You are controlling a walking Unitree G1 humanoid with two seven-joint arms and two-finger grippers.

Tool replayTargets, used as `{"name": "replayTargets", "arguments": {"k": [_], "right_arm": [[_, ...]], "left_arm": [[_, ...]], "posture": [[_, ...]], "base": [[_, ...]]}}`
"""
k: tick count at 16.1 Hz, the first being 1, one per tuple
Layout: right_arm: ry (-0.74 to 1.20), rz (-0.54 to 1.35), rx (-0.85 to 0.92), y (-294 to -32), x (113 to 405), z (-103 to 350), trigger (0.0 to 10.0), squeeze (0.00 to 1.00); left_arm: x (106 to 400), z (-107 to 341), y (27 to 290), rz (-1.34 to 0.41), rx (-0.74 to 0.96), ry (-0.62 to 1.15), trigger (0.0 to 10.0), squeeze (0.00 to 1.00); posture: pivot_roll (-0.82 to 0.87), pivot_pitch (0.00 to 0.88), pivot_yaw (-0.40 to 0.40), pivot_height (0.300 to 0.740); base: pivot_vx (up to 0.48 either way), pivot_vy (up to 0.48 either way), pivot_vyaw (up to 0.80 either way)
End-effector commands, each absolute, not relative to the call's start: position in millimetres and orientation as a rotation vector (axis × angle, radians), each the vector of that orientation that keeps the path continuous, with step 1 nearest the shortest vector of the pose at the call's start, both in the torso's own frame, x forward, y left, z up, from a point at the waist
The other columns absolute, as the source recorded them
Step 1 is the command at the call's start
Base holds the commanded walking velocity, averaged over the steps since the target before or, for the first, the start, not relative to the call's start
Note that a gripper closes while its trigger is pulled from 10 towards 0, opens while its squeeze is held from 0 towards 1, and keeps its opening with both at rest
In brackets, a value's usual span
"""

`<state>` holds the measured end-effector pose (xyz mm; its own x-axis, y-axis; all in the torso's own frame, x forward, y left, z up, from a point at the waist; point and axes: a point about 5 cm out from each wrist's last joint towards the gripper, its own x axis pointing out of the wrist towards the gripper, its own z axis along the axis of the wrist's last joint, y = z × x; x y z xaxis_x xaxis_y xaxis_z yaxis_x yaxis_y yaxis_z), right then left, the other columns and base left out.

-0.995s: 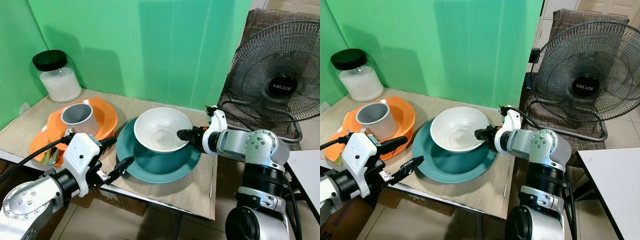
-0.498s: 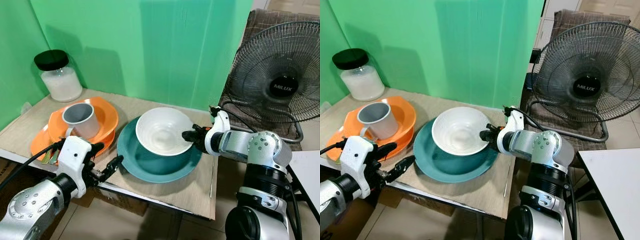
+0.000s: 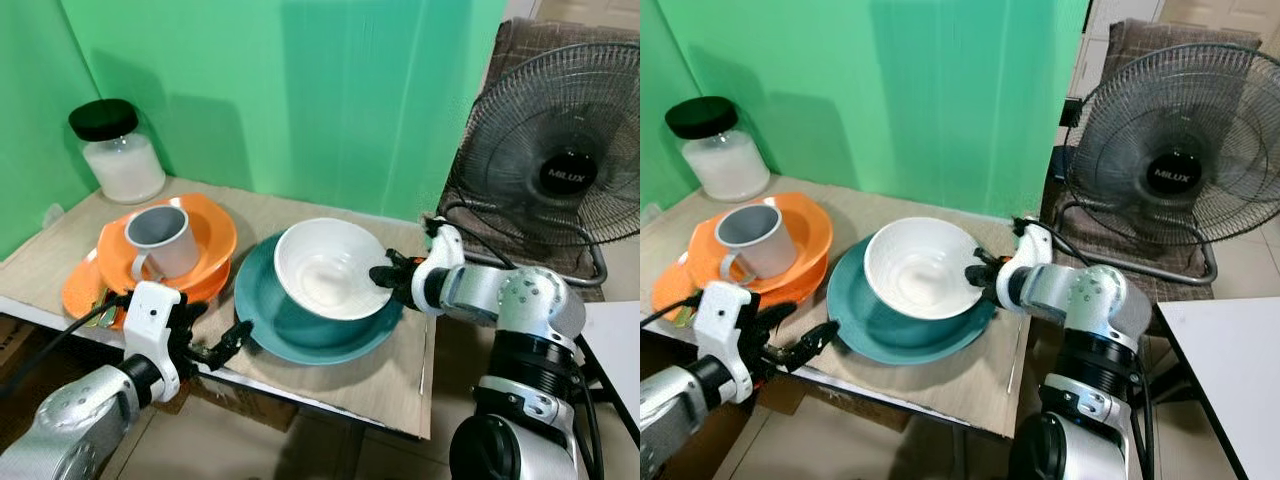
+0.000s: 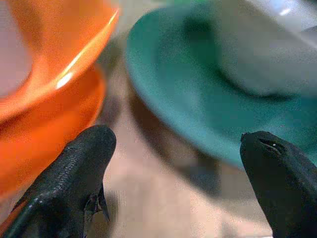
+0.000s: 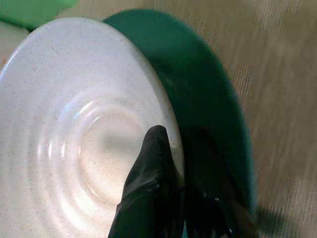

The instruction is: Setting the table

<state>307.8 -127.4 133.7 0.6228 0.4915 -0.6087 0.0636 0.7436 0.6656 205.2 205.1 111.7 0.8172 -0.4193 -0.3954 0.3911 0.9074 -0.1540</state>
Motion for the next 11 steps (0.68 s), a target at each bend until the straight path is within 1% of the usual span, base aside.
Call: {"name": "replayTargets", "arguments": {"k": [1,2,3,4,5,6,8,10,11], "right_arm": [[0.8,0.3,0.734,-129,313,148,0.0,0.0],[0.745,0.315,0.762,-136,316,160,0.0,0.0],[0.734,0.316,0.769,-138,317,162,0.0,0.0],[0.711,0.315,0.767,-141,318,165,0.0,0.0],[0.686,0.321,0.775,-144,319,169,0.0,0.0],[0.673,0.325,0.78,-145,320,171,0.0,0.0],[0.662,0.328,0.777,-146,319,174,0.0,0.0],[0.648,0.326,0.772,-149,318,176,0.0,0.0],[0.639,0.322,0.774,-151,317,176,0.0,0.0]], "left_arm": [[208,109,210,-0.399,-0.087,0.445,10.0,0.62],[215,107,214,-0.364,-0.218,0.426,10.0,0.0],[217,106,214,-0.359,-0.237,0.421,10.0,0.0],[220,106,213,-0.382,-0.299,0.412,10.0,0.0],[225,108,207,-0.455,-0.359,0.393,10.0,0.0],[229,108,204,-0.506,-0.382,0.388,10.0,0.0],[235,102,200,-0.543,-0.397,0.436,10.0,0.0],[239,87,201,-0.509,-0.406,0.555,10.0,0.0],[241,83,201,-0.502,-0.413,0.58,10.0,0.0]], "posture": [[-0.03,0.0,0.017,0.74],[-0.03,0.0,0.018,0.74],[-0.03,0.0,0.018,0.74],[-0.03,0.0,0.016,0.74],[-0.03,0.0,0.012,0.74],[-0.04,0.0,0.016,0.74],[-0.04,0.0,0.023,0.74],[-0.05,0.0,0.035,0.74],[-0.05,0.0,0.035,0.74]], "base": [[0.0,0.0,0.0],[0.0,0.0,0.0],[0.0,0.0,0.0],[0.0,0.0,0.0],[0.0,0.0,0.0],[0.0,0.0,0.0],[0.0,0.0,0.0],[0.0,0.0,0.0],[0.0,0.0,0.0]]}}
